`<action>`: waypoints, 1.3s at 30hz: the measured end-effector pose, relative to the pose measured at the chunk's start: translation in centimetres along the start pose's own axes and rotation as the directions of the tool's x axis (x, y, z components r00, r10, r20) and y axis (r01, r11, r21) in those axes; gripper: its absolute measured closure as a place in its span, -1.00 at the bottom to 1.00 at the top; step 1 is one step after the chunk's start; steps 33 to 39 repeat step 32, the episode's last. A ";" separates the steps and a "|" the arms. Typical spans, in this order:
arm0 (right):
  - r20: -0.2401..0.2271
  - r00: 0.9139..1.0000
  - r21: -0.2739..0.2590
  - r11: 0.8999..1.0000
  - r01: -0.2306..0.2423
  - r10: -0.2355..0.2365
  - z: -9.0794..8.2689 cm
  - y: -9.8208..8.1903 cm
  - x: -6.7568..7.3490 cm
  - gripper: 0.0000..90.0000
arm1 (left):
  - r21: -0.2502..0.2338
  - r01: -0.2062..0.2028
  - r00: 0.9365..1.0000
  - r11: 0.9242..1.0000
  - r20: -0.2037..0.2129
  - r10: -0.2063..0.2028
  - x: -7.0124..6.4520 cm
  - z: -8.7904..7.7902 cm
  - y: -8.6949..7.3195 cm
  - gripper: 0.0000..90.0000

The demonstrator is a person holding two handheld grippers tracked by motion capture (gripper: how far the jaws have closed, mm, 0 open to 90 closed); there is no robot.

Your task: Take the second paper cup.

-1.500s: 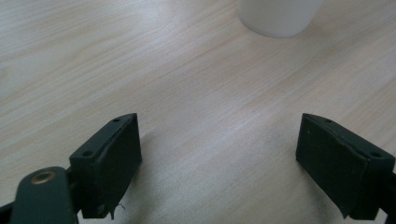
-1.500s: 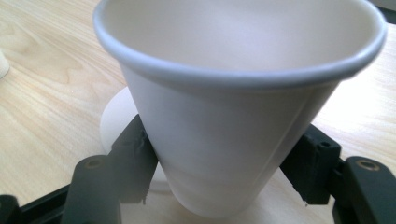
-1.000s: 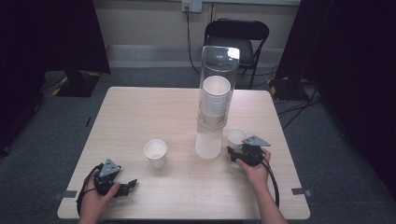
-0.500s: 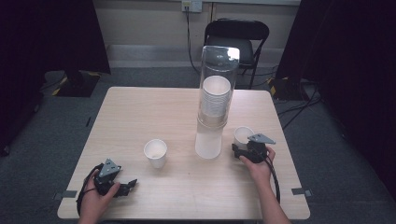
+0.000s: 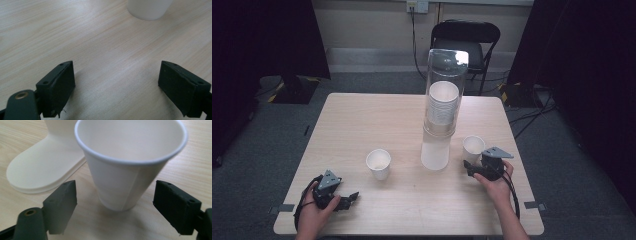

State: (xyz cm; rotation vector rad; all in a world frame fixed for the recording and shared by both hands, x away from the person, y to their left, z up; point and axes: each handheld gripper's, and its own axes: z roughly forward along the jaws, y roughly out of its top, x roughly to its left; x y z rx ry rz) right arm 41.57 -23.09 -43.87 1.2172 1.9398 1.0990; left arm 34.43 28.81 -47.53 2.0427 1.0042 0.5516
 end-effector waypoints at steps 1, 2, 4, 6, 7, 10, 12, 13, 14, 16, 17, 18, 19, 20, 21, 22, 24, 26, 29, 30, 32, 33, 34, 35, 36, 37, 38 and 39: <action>-0.009 1.000 0.007 1.000 0.000 0.000 -0.5 -0.4 -0.1 -0.59 | 0.000 0.000 1.000 1.000 0.000 0.000 0.0 0.0 0.0 -0.70; -0.012 1.000 0.013 1.000 0.001 -0.001 -0.8 -0.7 -0.2 -0.60 | 0.000 0.000 1.000 1.000 0.000 0.000 0.0 0.0 0.0 -0.70; -0.018 1.000 0.020 1.000 0.003 -0.003 -1.3 -1.2 -0.3 -0.59 | 0.000 0.000 1.000 1.000 0.000 0.000 0.0 0.0 0.0 -0.70; -0.019 1.000 0.027 1.000 -0.001 0.002 -1.5 -1.5 -0.3 -0.60 | 0.000 0.000 1.000 1.000 0.000 0.000 0.0 0.0 0.0 -0.70; -0.028 1.000 0.042 0.999 0.009 -0.008 -2.0 -2.0 -0.4 -0.60 | 0.000 0.000 1.000 1.000 0.000 0.000 0.0 0.0 0.0 -0.70; -0.031 0.999 0.077 0.996 0.046 -0.044 -2.6 -2.8 -0.4 -0.61 | 0.000 0.000 1.000 1.000 0.000 0.000 0.0 0.0 0.0 -0.70; -0.038 0.998 0.080 0.995 0.051 -0.048 -2.9 -3.2 -0.4 -0.62 | 0.000 0.000 1.000 1.000 0.000 0.000 0.0 0.0 0.0 -0.70; -0.038 0.998 0.080 0.995 0.051 -0.048 -2.9 -3.2 -0.4 -0.62 | 0.000 0.000 1.000 1.000 0.000 0.000 0.0 0.0 0.0 -0.70; -0.044 0.998 0.089 0.995 0.051 -0.047 -3.3 -3.7 -0.5 -0.63 | 0.000 0.000 1.000 1.000 0.000 0.000 0.0 0.0 0.0 -0.70; -0.052 0.998 0.092 0.995 0.049 -0.044 -3.4 -4.0 -0.6 -0.64 | 0.000 0.000 1.000 1.000 0.000 0.000 0.0 0.0 0.0 -0.70; -0.051 0.998 0.095 0.994 0.047 -0.043 -3.5 -4.3 -0.6 -0.64 | 0.000 0.000 1.000 1.000 0.000 0.000 0.0 0.0 0.0 -0.70; -0.053 0.998 0.105 0.993 0.045 -0.040 -3.6 -4.5 -0.6 -0.65 | 0.000 0.000 1.000 1.000 0.000 0.000 0.0 0.0 0.0 -0.70; -0.056 0.998 0.110 0.993 0.049 -0.043 -3.8 -4.6 -0.6 -0.67 | 0.000 0.000 1.000 1.000 0.000 0.000 0.0 0.0 0.0 -0.70; -0.068 0.997 0.103 0.994 0.046 -0.039 -4.1 -4.8 -0.6 -0.67 | 0.000 0.000 1.000 1.000 0.000 0.000 0.0 0.0 0.0 -0.70; -0.068 0.997 0.103 0.994 0.046 -0.039 -4.1 -4.8 -0.6 -0.67 | 0.000 0.000 1.000 1.000 0.000 0.000 0.0 0.0 0.0 -0.70; -0.071 0.996 0.143 0.988 0.059 -0.049 -4.1 -5.0 -0.6 -0.68 | 0.000 0.000 1.000 1.000 0.000 0.000 0.0 0.0 0.0 -0.70; -0.069 0.996 0.147 0.987 0.067 -0.057 -4.1 -5.0 -0.5 -0.68 | 0.000 0.000 1.000 1.000 0.000 0.000 0.0 0.0 0.0 -0.70; -0.066 0.996 0.147 0.987 0.071 -0.062 -4.3 -5.1 -0.5 -0.69 | 0.000 0.000 1.000 1.000 0.000 0.000 0.0 0.0 0.0 -0.70; -0.057 0.996 0.148 0.986 0.070 -0.062 -4.3 -5.1 -0.4 -0.69 | 0.000 0.000 1.000 1.000 0.000 0.000 0.0 0.0 0.0 -0.70; -0.053 0.997 0.150 0.987 0.063 -0.055 -4.4 -5.2 -0.3 -0.69 | 0.000 0.000 1.000 1.000 0.000 0.000 0.0 0.0 0.0 -0.70; -0.048 0.997 0.149 0.987 0.063 -0.056 -4.5 -5.3 -0.2 -0.69 | 0.000 0.000 1.000 1.000 0.000 0.000 0.0 0.0 0.0 -0.70; -0.048 0.997 0.149 0.987 0.063 -0.056 -4.5 -5.3 -0.2 -0.69 | 0.000 0.000 1.000 1.000 0.000 0.000 0.0 0.0 0.0 -0.70; -0.048 0.997 0.149 0.987 0.063 -0.056 -4.5 -5.3 -0.2 -0.69 | 0.000 0.000 1.000 1.000 0.000 0.000 0.0 0.0 0.0 -0.70; -0.048 0.997 0.149 0.987 0.063 -0.056 -4.5 -5.3 -0.2 -0.69 | 0.000 0.000 1.000 1.000 0.000 0.000 0.0 0.0 0.0 -0.70; -0.048 0.997 0.149 0.987 0.063 -0.056 -4.5 -5.3 -0.2 -0.69 | 0.000 0.000 1.000 1.000 0.000 0.000 0.0 0.0 0.0 -0.70; -0.048 0.997 0.149 0.987 0.063 -0.056 -4.5 -5.3 -0.2 -0.69 | 0.000 0.000 1.000 1.000 0.000 0.000 0.0 0.0 0.0 -0.70; -0.048 0.997 0.149 0.987 0.063 -0.056 -4.5 -5.3 -0.2 -0.69 | 0.000 0.000 1.000 1.000 0.000 0.000 0.0 0.0 0.0 -0.70; -0.048 0.997 0.149 0.987 0.063 -0.056 -4.5 -5.3 -0.2 -0.69 | 0.000 0.000 1.000 1.000 0.000 0.000 0.0 0.0 0.0 -0.70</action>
